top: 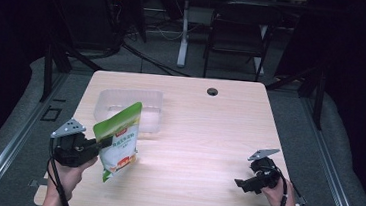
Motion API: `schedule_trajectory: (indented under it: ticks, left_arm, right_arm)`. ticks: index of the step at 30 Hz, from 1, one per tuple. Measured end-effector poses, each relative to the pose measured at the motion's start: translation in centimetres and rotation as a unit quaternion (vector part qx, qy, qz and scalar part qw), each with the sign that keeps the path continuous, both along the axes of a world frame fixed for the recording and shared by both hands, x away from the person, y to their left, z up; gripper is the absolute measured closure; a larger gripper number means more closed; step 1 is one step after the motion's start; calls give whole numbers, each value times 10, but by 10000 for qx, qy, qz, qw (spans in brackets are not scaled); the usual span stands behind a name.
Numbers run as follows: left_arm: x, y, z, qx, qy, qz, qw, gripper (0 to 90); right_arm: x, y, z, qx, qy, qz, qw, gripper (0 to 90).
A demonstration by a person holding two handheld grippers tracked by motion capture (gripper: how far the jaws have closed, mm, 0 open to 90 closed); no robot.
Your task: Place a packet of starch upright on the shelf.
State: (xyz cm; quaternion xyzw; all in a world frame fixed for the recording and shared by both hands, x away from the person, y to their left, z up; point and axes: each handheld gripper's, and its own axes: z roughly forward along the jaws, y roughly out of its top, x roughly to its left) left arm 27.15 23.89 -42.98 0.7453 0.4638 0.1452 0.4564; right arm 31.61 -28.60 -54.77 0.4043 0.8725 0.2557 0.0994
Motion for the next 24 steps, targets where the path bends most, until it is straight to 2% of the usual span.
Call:
schedule_trajectory:
  ticks: [7, 11, 12, 15, 24]
  left_arm:
    - [-1, 16, 3, -29, -54, 245, 9997, 899]
    - [-2, 23, 4, -26, -77, 365, 9993, 899]
    - [-1, 28, 5, -30, -101, 460, 9989, 899]
    - [-1, 32, 5, -44, -123, 533, 9985, 899]
    - [2, 46, 12, -50, -220, 805, 9965, 899]
  right_arm:
    - [0, 0, 0, 7, 2, -1, 10000, 45]
    - [0, 0, 1, -75, -2, -5, 10000, 45]
    - [0, 0, 0, -25, -61, -39, 10000, 46]
    - [-1, 1, 1, -12, -85, -65, 9999, 46]
    - [0, 1, 1, -36, -39, -49, 10000, 47]
